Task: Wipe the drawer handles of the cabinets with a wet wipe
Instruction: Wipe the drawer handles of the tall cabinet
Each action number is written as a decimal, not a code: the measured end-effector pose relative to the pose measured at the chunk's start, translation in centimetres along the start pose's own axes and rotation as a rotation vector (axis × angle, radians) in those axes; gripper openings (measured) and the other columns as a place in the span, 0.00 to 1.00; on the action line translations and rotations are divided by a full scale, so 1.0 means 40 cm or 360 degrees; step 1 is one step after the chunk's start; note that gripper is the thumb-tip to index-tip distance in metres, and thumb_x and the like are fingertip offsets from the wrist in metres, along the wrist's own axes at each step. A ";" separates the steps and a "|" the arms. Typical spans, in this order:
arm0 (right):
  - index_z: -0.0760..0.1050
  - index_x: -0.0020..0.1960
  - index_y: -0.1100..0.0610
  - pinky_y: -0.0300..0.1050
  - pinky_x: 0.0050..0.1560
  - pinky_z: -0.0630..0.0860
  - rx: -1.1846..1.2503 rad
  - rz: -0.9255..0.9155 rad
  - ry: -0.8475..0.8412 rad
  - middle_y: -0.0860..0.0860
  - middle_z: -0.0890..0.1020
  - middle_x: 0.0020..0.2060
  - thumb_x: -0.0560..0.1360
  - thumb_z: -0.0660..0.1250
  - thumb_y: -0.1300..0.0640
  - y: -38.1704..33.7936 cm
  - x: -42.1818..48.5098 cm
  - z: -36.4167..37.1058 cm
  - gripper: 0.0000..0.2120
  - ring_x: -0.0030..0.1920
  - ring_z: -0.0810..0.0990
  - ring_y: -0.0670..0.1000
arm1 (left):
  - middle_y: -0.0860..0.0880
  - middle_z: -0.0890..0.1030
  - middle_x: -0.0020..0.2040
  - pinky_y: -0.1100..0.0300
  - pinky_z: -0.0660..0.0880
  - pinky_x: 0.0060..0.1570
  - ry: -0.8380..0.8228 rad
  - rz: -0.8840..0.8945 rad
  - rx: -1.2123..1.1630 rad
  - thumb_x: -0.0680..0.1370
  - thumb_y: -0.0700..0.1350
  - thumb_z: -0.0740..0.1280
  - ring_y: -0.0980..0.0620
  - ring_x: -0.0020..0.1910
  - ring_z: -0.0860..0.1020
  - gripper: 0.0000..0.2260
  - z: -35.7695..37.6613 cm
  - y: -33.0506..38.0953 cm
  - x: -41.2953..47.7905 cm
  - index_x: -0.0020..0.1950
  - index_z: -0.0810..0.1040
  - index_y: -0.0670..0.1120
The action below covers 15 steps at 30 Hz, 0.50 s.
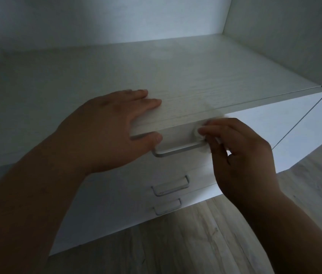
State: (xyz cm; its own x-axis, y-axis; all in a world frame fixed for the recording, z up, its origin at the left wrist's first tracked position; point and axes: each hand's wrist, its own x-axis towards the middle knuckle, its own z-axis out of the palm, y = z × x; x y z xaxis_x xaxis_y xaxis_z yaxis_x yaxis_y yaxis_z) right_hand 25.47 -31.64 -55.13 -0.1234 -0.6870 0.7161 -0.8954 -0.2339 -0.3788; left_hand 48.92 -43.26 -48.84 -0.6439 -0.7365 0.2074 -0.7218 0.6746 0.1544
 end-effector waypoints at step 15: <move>0.87 0.46 0.48 0.47 0.53 0.82 0.1372 0.1866 -0.0104 0.45 0.87 0.43 0.82 0.67 0.54 -0.090 -0.044 0.016 0.11 0.45 0.86 0.44 | 0.63 0.62 0.81 0.55 0.57 0.80 -0.0005 -0.0003 -0.0044 0.69 0.75 0.52 0.59 0.80 0.61 0.39 0.000 0.001 0.003 0.80 0.64 0.66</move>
State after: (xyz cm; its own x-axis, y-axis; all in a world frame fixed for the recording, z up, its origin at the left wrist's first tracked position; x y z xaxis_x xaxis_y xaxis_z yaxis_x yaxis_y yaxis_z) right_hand 29.20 -30.04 -55.40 -0.5475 -0.7942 -0.2636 0.2359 0.1558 -0.9592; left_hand 48.82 -43.31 -48.81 -0.6433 -0.7381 0.2037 -0.7159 0.6741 0.1817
